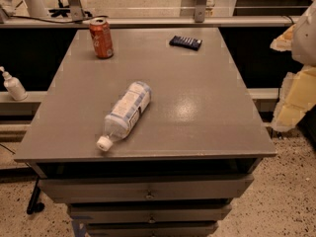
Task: Move blue plastic bottle near coke can
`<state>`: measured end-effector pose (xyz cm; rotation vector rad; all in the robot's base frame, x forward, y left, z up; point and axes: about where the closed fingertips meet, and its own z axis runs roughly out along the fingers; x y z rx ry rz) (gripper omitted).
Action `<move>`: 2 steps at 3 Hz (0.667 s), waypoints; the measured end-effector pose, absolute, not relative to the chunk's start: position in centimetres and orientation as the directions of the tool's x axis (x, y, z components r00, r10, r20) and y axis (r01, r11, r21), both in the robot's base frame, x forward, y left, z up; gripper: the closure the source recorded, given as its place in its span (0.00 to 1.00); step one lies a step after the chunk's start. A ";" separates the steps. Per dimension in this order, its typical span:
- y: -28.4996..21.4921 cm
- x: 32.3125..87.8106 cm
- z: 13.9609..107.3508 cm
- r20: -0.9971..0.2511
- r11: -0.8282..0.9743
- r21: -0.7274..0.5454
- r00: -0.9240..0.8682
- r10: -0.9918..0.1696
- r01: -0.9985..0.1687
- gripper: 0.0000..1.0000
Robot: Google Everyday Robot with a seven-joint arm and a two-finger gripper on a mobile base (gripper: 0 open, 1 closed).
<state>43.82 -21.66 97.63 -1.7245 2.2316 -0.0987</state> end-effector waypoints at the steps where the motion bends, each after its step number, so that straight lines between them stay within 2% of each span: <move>1: -21.7 43.8 97.6 -0.207 0.270 -0.246 -0.221 -0.953 -0.931 0.00; 2: -19.9 44.8 97.4 -0.237 0.228 -0.269 -0.165 -0.957 -0.936 0.00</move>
Offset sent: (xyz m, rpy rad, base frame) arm 0.0275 0.0464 -0.0121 0.0703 -0.0639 0.1416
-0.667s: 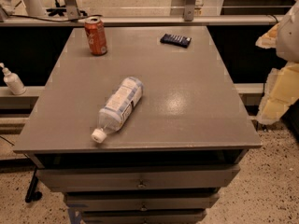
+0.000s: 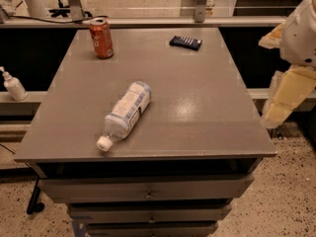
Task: Move blue plastic bottle near coke can
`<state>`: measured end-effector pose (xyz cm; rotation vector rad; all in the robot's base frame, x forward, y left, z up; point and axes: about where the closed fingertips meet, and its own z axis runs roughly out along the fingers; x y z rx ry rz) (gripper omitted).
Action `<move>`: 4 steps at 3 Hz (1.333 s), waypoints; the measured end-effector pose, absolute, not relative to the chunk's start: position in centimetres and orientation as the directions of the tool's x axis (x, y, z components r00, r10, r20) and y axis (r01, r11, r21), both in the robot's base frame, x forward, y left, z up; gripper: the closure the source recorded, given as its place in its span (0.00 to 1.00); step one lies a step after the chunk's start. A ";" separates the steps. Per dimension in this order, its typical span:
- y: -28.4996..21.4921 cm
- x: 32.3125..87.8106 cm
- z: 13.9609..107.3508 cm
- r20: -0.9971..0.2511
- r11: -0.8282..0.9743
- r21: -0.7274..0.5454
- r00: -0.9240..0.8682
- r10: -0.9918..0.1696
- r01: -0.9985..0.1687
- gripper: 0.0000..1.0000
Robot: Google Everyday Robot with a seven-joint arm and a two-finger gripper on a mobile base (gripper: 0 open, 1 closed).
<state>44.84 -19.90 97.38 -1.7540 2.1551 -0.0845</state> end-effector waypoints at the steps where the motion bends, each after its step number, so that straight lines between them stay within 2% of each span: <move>1: -15.0 46.5 96.4 -0.251 0.097 -0.323 -0.014 -0.968 -0.942 0.00; 2: -9.3 48.2 95.0 -0.254 -0.080 -0.393 0.192 -0.948 -0.916 0.00; 4: -0.5 49.8 91.6 -0.204 -0.402 -0.463 0.537 -0.819 -0.790 0.00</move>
Offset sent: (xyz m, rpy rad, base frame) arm 0.0547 0.1733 -0.0434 0.0261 -0.2313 0.5979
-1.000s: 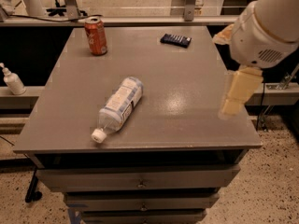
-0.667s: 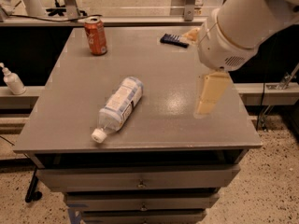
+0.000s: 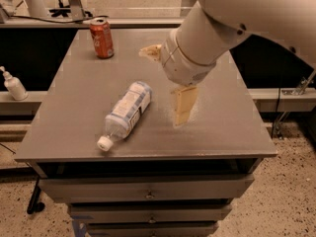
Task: Move blue plastic bottle near coke can
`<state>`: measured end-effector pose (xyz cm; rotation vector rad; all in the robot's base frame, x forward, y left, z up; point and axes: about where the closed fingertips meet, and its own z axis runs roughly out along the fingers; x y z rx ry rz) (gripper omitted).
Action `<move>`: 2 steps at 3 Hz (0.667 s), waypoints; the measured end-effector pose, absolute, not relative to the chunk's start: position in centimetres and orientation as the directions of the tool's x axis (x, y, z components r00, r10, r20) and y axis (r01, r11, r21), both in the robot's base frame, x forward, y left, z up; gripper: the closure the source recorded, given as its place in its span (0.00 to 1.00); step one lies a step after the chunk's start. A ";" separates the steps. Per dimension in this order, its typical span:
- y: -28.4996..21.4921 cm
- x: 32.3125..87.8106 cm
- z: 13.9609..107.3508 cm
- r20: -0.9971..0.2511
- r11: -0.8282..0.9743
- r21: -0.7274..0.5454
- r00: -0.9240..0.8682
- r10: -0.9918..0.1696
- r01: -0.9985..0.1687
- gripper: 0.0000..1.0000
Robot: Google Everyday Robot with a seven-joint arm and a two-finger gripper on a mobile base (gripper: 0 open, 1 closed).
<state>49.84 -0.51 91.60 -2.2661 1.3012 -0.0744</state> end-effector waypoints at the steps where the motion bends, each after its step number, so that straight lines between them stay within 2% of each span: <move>1: 3.0 50.1 90.1 -0.190 -0.507 -0.459 0.638 -0.746 -0.730 0.00; 2: 5.3 50.8 88.4 -0.185 -0.567 -0.440 0.689 -0.701 -0.696 0.00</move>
Offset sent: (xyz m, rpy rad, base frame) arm 0.0199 0.0873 -0.0563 -0.0517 0.0338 0.2910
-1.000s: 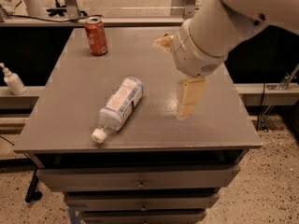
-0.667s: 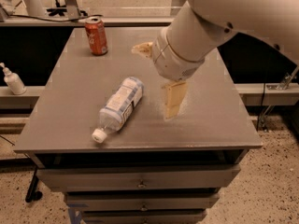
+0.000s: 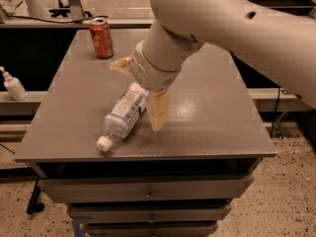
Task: Move blue plastic bottle near coke can
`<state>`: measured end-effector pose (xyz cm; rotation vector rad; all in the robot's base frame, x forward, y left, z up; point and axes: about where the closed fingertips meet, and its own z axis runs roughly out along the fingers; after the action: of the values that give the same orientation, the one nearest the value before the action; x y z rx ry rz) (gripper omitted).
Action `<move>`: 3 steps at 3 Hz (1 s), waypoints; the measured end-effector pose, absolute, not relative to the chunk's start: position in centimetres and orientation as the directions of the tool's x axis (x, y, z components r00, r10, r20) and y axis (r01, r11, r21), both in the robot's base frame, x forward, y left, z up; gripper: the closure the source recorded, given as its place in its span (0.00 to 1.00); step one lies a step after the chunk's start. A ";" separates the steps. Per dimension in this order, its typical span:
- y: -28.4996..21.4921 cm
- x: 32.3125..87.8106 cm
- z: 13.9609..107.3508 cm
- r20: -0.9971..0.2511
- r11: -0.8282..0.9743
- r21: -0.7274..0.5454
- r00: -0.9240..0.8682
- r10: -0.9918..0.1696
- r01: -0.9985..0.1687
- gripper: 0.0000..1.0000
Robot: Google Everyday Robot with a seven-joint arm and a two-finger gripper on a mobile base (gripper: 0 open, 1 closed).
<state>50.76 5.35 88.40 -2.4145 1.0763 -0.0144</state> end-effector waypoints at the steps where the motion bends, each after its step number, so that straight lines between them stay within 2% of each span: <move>1: 6.7 51.1 86.1 -0.179 -0.610 -0.406 0.713 -0.678 -0.681 0.17; 3: 5.8 52.4 83.7 -0.157 -0.626 -0.359 0.706 -0.691 -0.692 0.64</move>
Offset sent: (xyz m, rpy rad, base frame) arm 0.0189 0.0106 -0.0616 -0.0904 0.0680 0.0511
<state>52.44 5.80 83.69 -2.5204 1.0723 0.0053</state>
